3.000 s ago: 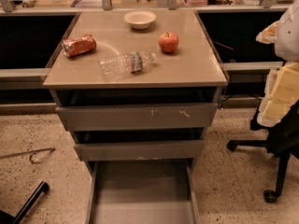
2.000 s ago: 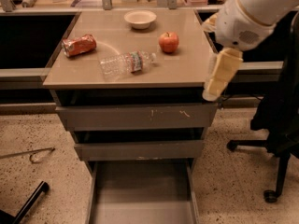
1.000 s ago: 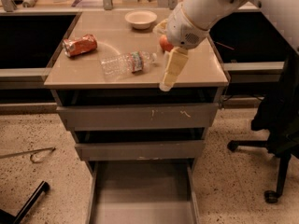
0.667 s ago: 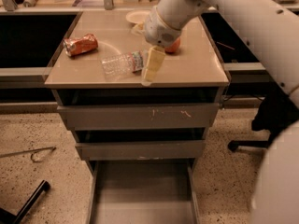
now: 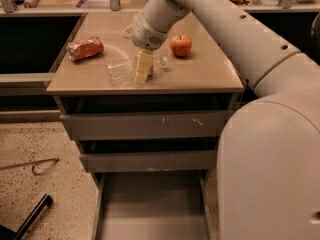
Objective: Place water bottle into bottom drawer
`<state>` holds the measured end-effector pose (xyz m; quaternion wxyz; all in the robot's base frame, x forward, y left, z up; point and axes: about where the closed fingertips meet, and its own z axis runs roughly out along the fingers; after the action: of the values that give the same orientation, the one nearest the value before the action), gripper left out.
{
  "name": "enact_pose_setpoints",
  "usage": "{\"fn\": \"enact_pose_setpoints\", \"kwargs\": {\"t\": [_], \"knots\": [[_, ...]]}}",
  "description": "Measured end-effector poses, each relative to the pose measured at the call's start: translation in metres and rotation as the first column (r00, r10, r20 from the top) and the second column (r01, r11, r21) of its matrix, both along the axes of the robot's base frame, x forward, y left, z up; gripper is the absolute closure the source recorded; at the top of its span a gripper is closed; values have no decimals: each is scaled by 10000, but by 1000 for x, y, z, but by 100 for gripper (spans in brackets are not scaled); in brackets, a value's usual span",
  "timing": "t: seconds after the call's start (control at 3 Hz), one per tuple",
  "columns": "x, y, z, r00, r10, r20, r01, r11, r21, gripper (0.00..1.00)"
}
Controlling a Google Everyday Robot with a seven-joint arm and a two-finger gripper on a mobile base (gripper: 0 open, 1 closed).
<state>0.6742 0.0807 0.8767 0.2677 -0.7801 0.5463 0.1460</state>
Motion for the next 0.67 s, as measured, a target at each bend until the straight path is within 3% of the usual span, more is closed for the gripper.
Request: {"fn": "enact_pose_setpoints", "kwargs": {"t": [0.67], "knots": [[41, -6, -35, 9980, 56, -622, -58, 10000, -28, 0]]}}
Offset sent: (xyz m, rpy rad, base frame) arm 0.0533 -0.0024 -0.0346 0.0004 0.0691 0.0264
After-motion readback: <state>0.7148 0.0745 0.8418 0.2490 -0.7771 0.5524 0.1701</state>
